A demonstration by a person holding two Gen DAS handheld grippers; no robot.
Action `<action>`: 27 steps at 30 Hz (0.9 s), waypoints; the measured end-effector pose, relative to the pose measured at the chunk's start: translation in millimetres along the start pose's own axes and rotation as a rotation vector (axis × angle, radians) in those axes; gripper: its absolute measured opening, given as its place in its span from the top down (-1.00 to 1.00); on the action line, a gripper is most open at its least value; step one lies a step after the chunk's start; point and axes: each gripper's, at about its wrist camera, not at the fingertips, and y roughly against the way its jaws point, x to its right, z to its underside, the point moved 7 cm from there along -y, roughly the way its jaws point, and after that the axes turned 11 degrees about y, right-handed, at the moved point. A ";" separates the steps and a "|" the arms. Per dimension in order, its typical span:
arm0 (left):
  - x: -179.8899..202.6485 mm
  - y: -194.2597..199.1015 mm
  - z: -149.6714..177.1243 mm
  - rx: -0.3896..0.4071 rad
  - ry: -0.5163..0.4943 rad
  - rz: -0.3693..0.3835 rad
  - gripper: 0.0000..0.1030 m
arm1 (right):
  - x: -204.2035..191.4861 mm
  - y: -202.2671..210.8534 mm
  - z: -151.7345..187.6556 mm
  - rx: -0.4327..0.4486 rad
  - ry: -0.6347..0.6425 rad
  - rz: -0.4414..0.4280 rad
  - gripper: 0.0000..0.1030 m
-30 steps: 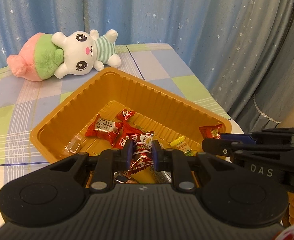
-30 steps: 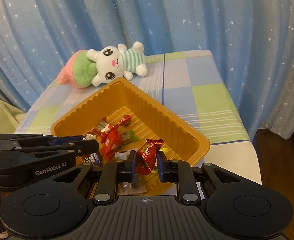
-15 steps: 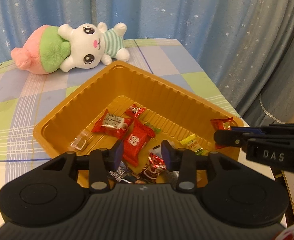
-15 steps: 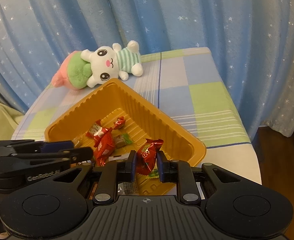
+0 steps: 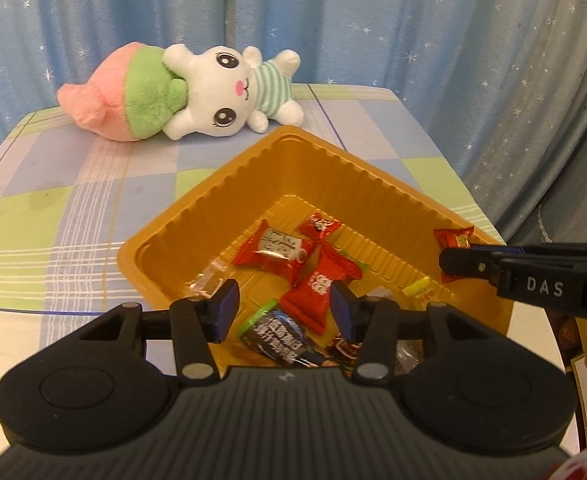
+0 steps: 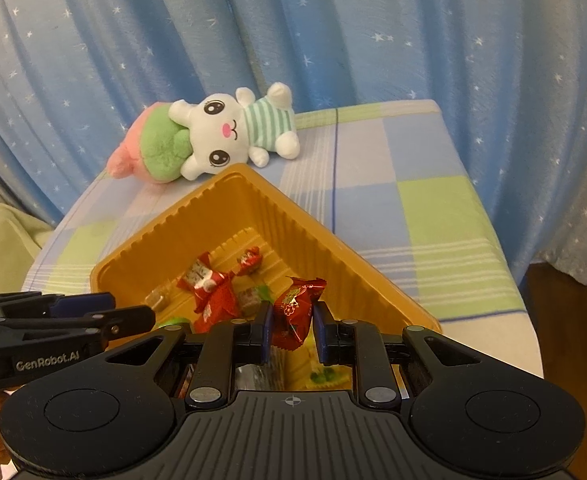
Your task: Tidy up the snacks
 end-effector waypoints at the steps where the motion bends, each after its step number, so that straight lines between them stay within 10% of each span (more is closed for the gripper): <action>1: -1.4 0.3 -0.2 0.000 0.000 -0.002 0.11 | -1.1 -2.3 -2.3 0.004 0.006 -0.001 0.57; 7: -7.7 3.7 1.9 -0.007 -0.002 -0.010 -0.01 | -4.9 -11.1 -13.2 0.048 0.027 0.021 0.50; 10: -9.7 7.1 4.5 -0.005 -0.001 -0.016 -0.04 | -5.8 -7.5 -13.1 0.074 0.024 0.017 -0.07; 27: -26.7 52.5 33.2 -0.024 0.044 -0.036 -0.24 | -16.3 49.3 25.0 0.077 -0.047 0.005 -0.67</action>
